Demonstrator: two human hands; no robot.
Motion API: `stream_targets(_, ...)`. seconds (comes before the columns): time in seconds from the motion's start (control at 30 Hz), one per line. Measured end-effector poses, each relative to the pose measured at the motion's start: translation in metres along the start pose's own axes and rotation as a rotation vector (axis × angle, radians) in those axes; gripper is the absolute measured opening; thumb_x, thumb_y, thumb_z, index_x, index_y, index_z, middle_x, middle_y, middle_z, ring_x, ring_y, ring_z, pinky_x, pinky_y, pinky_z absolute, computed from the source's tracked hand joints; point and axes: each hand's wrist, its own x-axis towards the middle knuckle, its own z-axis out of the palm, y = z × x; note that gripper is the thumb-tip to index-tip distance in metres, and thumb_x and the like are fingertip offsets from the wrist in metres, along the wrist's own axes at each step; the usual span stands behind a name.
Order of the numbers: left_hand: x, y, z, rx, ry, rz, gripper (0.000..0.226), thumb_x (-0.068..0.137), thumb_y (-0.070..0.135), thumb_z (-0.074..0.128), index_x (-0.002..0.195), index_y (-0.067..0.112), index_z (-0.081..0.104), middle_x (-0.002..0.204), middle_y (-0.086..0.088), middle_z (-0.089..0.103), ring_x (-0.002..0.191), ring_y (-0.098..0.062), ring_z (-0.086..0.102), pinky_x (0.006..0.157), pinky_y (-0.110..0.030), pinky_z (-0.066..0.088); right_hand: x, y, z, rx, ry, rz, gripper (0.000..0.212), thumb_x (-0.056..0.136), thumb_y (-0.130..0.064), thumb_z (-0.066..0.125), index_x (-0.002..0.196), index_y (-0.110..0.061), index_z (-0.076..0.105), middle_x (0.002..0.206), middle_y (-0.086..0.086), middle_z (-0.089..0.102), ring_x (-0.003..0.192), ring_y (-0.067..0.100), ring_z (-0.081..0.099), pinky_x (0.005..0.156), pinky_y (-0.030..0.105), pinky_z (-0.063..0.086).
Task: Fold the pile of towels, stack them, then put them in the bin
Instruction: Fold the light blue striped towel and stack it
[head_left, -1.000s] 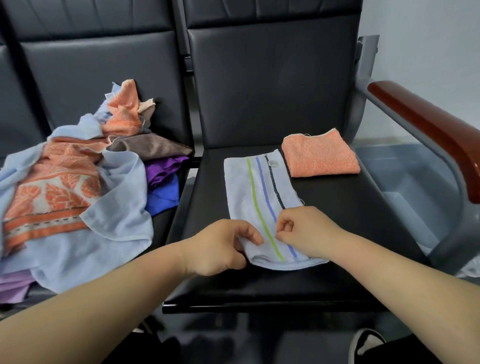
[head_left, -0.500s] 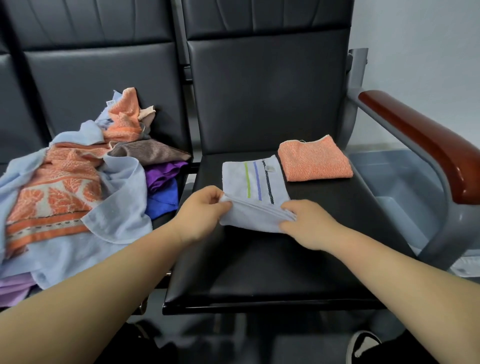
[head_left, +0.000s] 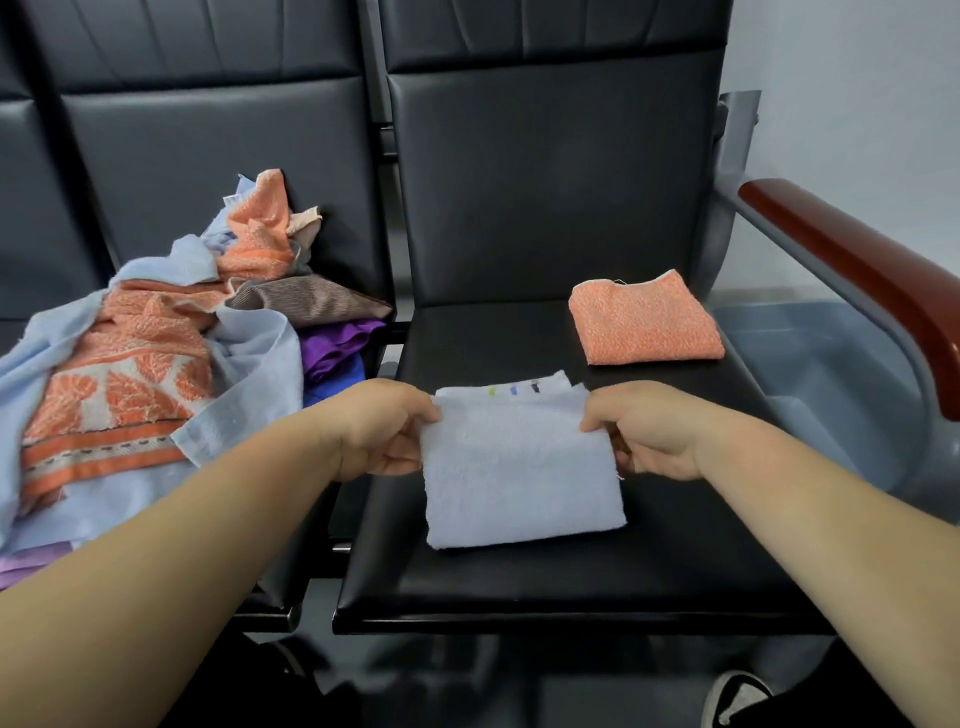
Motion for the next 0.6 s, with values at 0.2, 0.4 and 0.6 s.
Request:
stream_targets(0.2,0.038,0.004,0.01,-0.047,0.217,0.172,0.004,0.095,0.009,0.061,0.096,0.006,0.063,0.091,-0.014,0.064,0.081,-0.026,0.064,0.078,-0.042,0.058,0.029,-0.009,0.01,-0.096,0.276,-0.2,0.022,0.093,-0.009,0.065,0.114,-0.016,0.067,0.109,0.003,0.071,0.096,0.018,0.068,0.077,0.034,0.055)
stream_targets(0.4,0.08,-0.005,0.017,0.161,0.409,0.218,0.01,0.088,0.018,0.062,0.086,0.007,0.063,0.074,-0.006,0.061,0.068,-0.024,0.056,0.068,-0.039,0.056,0.063,0.0,0.013,-0.245,0.456,-0.238,0.031,0.089,-0.016,0.071,0.118,-0.023,0.064,0.111,-0.006,0.064,0.098,0.015,0.064,0.08,0.033,0.055)
stream_targets(0.6,0.098,-0.016,0.025,0.608,0.535,0.318,0.021,0.099,0.035,0.053,0.085,0.019,0.051,0.082,0.003,0.059,0.076,-0.018,0.055,0.063,-0.033,0.039,0.079,0.009,0.016,-0.509,0.587,-0.281,0.01,0.091,-0.026,0.069,0.098,-0.024,0.062,0.095,-0.012,0.061,0.088,0.012,0.06,0.072,0.035,0.051)
